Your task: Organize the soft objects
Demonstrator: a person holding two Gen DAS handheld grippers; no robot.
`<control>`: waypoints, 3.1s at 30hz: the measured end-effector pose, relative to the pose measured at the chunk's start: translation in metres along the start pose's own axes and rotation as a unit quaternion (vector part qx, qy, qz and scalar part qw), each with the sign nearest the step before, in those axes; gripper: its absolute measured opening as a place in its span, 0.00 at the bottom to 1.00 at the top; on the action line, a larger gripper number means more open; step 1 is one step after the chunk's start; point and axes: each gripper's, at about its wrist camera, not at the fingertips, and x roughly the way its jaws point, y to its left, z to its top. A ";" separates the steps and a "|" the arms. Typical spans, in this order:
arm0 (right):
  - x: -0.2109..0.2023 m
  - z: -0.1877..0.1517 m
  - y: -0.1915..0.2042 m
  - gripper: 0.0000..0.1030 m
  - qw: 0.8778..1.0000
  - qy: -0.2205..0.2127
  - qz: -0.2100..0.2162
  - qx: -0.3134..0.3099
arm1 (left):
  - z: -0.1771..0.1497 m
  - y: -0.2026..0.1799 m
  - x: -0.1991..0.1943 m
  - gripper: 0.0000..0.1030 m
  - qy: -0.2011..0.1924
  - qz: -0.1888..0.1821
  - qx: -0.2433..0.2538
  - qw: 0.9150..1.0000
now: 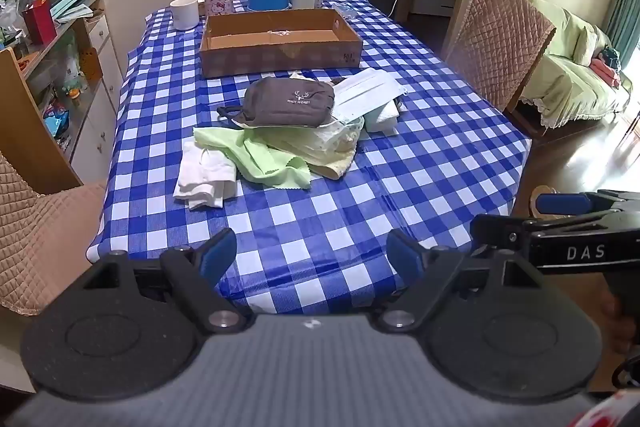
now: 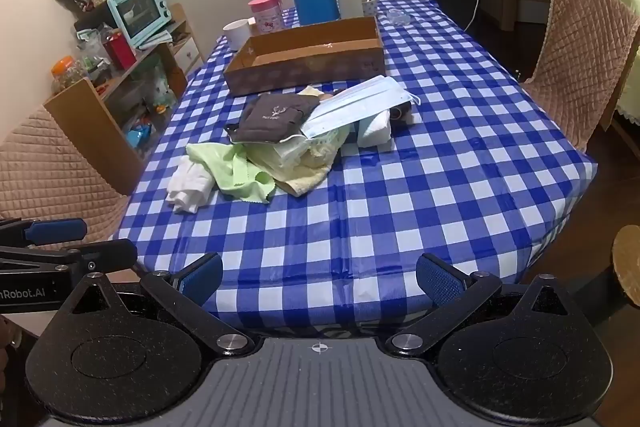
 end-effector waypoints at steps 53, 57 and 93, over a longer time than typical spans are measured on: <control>0.011 0.009 0.001 1.00 1.000 0.000 -0.001 -0.001 | 0.002 0.001 0.004 0.78 0.008 0.000 -0.003 1.000; 0.011 0.009 0.001 1.00 1.000 0.001 -0.001 -0.001 | 0.002 0.001 0.004 0.78 0.009 -0.001 -0.002 1.000; 0.023 0.015 0.009 1.00 1.000 0.005 -0.002 0.003 | 0.004 0.013 0.017 0.78 0.009 0.001 -0.003 1.000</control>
